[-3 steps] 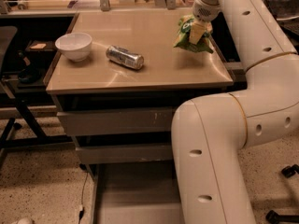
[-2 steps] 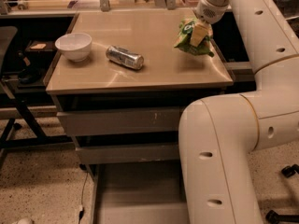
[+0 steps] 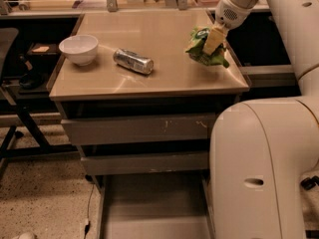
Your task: Place green rice chip bag into bottom drawer
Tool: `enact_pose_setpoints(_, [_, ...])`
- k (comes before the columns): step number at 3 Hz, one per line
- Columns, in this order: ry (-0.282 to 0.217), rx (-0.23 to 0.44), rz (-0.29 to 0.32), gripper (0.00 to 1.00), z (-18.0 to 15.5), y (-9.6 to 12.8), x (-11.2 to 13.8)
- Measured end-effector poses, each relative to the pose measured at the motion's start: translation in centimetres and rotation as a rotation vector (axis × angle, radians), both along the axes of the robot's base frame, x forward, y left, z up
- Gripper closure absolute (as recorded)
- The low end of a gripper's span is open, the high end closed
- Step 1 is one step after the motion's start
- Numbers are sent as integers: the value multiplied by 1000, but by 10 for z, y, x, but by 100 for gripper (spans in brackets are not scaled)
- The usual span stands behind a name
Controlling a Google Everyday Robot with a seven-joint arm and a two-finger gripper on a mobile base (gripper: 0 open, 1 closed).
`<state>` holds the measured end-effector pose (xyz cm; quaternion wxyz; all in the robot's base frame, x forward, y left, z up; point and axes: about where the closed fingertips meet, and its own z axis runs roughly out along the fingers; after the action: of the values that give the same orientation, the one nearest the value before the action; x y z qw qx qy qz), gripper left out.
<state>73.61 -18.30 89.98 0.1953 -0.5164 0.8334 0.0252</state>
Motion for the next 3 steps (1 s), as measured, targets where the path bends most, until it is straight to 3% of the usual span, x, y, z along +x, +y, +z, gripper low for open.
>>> enact_pose_setpoints(1, [-7,3,-1,100,-2,1,4])
enact_pose_setpoints(2, [5,11,-4,100,2,3,-9])
enact_pose_setpoints(3, [-18,19,-27,100,23,8,-36])
